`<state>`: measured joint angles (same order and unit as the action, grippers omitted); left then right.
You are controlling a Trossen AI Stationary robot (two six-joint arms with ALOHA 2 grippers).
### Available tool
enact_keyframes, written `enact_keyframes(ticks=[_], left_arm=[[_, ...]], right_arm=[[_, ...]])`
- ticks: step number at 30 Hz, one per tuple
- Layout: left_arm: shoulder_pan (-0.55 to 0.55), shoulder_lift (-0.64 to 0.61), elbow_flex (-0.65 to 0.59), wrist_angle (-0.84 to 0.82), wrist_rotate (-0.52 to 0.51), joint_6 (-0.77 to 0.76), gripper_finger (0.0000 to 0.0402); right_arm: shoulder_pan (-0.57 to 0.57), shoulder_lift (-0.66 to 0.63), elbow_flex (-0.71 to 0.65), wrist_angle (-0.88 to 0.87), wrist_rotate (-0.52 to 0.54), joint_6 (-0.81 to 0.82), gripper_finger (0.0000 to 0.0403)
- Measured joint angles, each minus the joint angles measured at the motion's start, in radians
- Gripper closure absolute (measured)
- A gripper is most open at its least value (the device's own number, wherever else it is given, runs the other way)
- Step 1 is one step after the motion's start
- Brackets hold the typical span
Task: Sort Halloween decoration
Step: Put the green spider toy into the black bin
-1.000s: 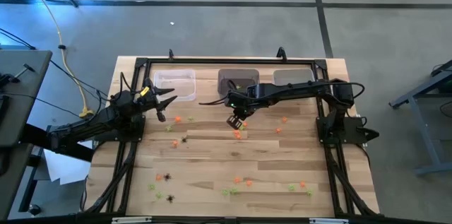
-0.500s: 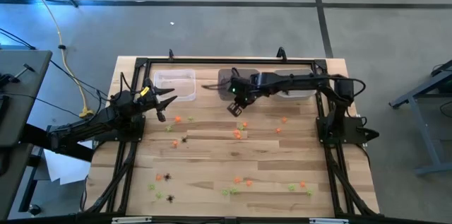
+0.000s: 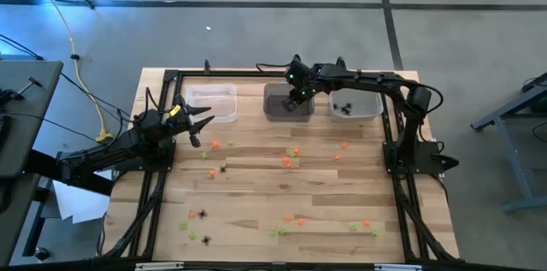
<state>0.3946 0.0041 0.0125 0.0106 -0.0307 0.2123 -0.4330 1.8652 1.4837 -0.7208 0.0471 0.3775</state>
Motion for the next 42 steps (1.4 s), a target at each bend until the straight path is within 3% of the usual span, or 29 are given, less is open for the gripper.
enact_keyframes(ticks=[4, 15, 19, 29, 36, 42], left_arm=[[0.000, 0.000, 0.000, 0.000, 0.000, 0.000, 0.0271], [0.000, 0.000, 0.000, 0.000, 0.000, 0.000, 0.0271], [0.000, 0.000, 0.000, 0.000, 0.000, 0.000, 0.0271], [0.000, 0.000, 0.000, 0.000, 0.000, 0.000, 0.0271], [0.000, 0.000, 0.000, 0.000, 0.000, 0.000, 0.0271], [0.000, 0.000, 0.000, 0.000, 0.000, 0.000, 0.0271]], right_arm=[[-0.001, 0.000, 0.000, 0.000, 0.016, -0.049, 0.0371], [0.020, -0.002, 0.000, -0.037, 0.031, -0.059, 0.0255], [0.097, -0.031, 0.000, -0.121, 0.039, -0.009, 0.0252], [0.407, -0.035, 0.001, -0.192, 0.196, 0.175, 0.0263], [0.442, 0.056, 0.001, -0.202, 0.200, 0.275, 0.0263], [0.440, 0.118, 0.001, -0.184, 0.105, 0.315, 0.0263]])
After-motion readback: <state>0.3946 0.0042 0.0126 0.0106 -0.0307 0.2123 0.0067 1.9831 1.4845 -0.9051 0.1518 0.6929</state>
